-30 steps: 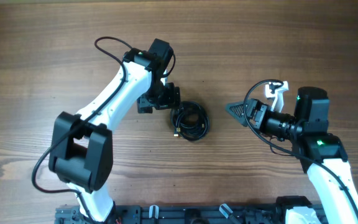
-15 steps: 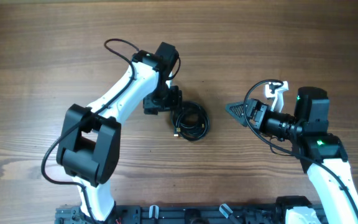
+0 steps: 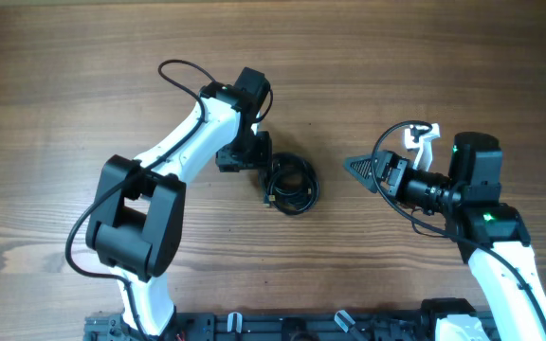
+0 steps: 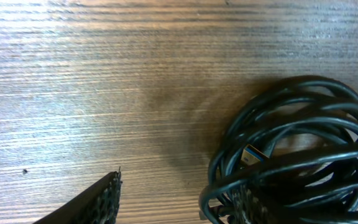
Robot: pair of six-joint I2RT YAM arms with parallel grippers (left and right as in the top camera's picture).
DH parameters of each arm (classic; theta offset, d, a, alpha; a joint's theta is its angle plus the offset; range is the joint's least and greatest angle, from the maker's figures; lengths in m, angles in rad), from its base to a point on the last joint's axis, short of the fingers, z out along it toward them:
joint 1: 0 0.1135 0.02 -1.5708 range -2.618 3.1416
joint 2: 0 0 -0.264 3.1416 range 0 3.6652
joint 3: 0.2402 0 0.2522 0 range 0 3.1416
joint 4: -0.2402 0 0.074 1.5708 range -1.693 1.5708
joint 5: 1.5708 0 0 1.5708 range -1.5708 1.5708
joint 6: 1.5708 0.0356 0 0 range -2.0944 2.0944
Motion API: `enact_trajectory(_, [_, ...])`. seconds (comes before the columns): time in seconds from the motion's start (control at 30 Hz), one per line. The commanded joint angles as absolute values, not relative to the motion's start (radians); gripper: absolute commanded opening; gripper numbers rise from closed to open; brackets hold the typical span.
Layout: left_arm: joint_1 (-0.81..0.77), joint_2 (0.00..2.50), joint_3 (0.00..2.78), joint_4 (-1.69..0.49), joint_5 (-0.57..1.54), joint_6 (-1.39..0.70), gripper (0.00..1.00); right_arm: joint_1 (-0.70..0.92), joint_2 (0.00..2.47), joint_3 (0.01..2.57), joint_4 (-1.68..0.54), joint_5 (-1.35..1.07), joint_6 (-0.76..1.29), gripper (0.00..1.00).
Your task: Untangle cables
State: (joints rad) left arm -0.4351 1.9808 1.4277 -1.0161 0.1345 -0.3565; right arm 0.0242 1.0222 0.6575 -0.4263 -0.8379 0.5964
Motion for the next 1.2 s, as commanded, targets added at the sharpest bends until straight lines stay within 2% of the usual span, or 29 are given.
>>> enact_trajectory(0.0, [-0.432, 1.998, 1.417, -1.013, 0.124, -0.348, 0.56, 0.022, 1.024, 0.675, -0.422, -0.862, 0.575, 1.0])
enact_trajectory(0.23, [-0.45, 1.998, 1.417, -1.002, 0.186, -0.348, 0.46, 0.022, 1.024, 0.675, -0.423, -0.862, 0.575, 1.0])
enact_trajectory(0.37, [-0.45, 1.998, 1.383, -0.958, 0.19, -0.348, 0.45, 0.022, 1.024, 0.675, -0.423, -0.862, 0.574, 1.0])
enact_trajectory(0.43, [-0.45, 1.998, 1.353, -0.927, 0.19, -0.348, 0.4, 0.022, 1.024, 0.675, -0.423, -0.862, 0.574, 1.0])
enact_trajectory(0.47, [-0.45, 1.998, 1.351, -0.925, 0.19, -0.348, 0.32, 0.022, 1.024, 0.675, -0.423, -0.861, 0.57, 1.0])
enact_trajectory(0.5, [-0.45, 1.998, 1.351, -0.92, 0.19, -0.348, 0.29, 0.022, 1.024, 0.675, -0.423, -0.855, 0.568, 1.0])
enact_trajectory(0.6, [-0.45, 1.998, 1.351, -0.908, 0.189, -0.348, 0.28, 0.022, 1.024, 0.675, -0.423, -0.854, 0.562, 1.0])
enact_trajectory(0.63, [-0.45, 1.998, 1.351, -0.905, 0.19, -0.348, 0.25, 0.022, 1.024, 0.675, -0.423, -0.854, 0.557, 1.0])
enact_trajectory(0.7, [-0.45, 1.996, 1.352, -0.905, 0.191, -0.348, 0.04, 0.022, 1.024, 0.675, -0.423, -0.854, 0.553, 1.0])
enact_trajectory(0.87, [-0.449, 1.953, 1.356, -0.905, 0.254, -0.348, 0.04, 0.022, 1.024, 0.675, -0.421, -0.854, 0.553, 1.0])
enact_trajectory(1.17, [-0.45, 1.731, 1.362, -0.912, 0.375, -0.353, 0.04, 0.022, 1.024, 0.675, -0.421, -0.855, 0.553, 1.0])
